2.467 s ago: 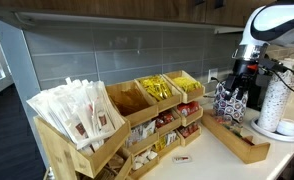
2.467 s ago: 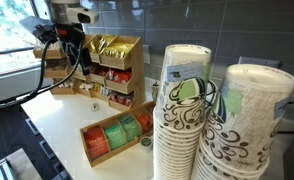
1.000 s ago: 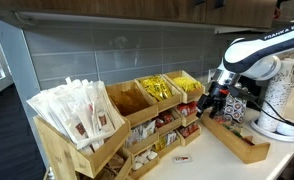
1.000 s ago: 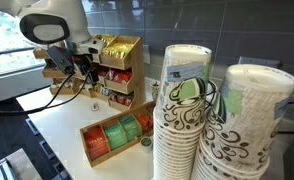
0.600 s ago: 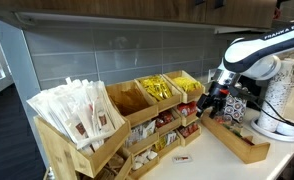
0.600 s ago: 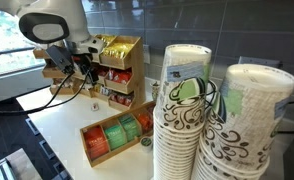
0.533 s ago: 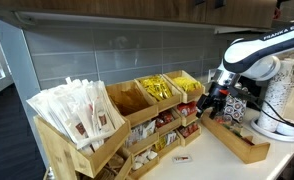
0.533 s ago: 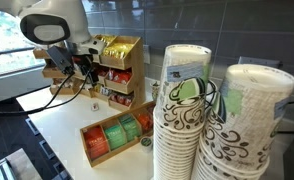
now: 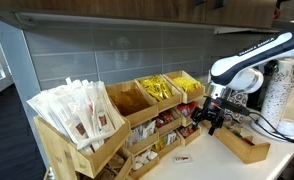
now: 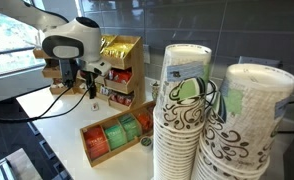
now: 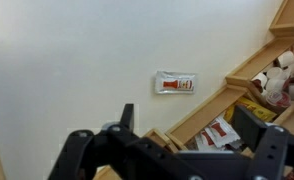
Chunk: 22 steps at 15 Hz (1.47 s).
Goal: Lift the tomato ketchup from the cupboard and put it on the bottom second shelf to the right
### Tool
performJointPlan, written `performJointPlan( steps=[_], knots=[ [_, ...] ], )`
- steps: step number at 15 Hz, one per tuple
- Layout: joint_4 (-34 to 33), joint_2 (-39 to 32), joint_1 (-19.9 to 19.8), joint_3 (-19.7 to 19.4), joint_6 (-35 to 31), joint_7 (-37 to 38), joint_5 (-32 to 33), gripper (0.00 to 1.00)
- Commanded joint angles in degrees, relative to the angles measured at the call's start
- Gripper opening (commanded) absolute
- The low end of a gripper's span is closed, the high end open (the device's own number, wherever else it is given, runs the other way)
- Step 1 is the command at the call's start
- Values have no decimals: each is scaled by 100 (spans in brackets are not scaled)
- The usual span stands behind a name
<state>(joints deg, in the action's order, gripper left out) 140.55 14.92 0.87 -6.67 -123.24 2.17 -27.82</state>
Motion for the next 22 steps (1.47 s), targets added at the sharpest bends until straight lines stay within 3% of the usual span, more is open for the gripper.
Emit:
performJointPlan(
  steps=[1, 8, 22],
  knots=[
    [-198, -495, -61, 1, 105, 351, -765, 100],
    [-162, -981, -327, 22, -110, 408, -2358, 100],
    [-128, -1021, -386, 144, -32, 544, -2085, 100]
  ],
)
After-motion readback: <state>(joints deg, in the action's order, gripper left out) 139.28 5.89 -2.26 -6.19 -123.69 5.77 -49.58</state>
